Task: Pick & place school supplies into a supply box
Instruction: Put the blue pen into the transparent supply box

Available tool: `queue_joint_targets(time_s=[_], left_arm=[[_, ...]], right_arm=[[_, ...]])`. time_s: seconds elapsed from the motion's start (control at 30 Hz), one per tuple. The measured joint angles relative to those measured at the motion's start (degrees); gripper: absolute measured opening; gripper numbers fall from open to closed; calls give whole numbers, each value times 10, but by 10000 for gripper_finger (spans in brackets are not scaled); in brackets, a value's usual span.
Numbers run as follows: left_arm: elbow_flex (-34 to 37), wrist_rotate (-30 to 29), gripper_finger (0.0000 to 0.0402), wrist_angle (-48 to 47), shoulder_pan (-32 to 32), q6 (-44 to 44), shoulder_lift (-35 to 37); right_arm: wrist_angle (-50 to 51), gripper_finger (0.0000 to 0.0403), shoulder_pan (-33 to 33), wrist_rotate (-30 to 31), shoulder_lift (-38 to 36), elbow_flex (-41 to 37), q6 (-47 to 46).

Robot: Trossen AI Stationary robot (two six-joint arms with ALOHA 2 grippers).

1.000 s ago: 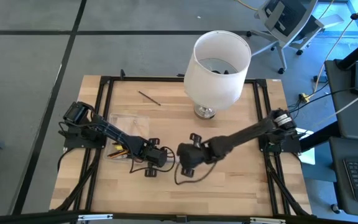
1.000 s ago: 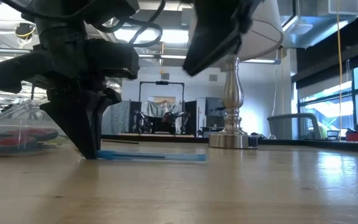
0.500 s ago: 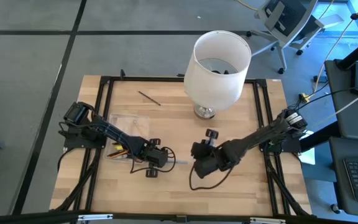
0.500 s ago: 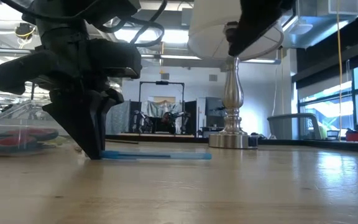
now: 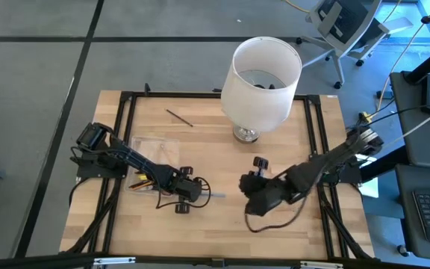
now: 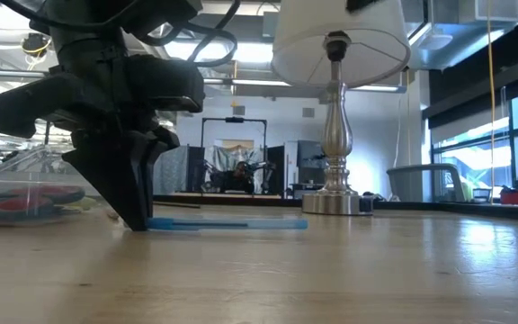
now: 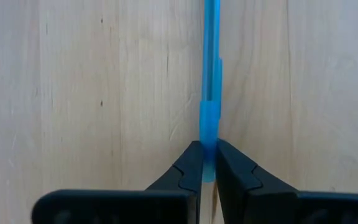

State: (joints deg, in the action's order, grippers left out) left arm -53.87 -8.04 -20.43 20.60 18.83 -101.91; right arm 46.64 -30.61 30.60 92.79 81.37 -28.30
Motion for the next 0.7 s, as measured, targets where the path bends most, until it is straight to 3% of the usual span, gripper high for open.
queue_joint_targets(time_s=[0.17,0.23,0.5,0.7], left_arm=[[0,3,19,0,0,0,0],[0,4,19,0,0,0,0],[0,10,19,-1,0,0,2],[2,22,19,-11,-2,-1,25]], right_arm=[[-299,88,26,-177,-60,-143,92],[-365,88,38,-205,-90,-193,94],[-551,88,21,-213,-231,-319,215],[-567,88,19,-184,-289,-353,224]])
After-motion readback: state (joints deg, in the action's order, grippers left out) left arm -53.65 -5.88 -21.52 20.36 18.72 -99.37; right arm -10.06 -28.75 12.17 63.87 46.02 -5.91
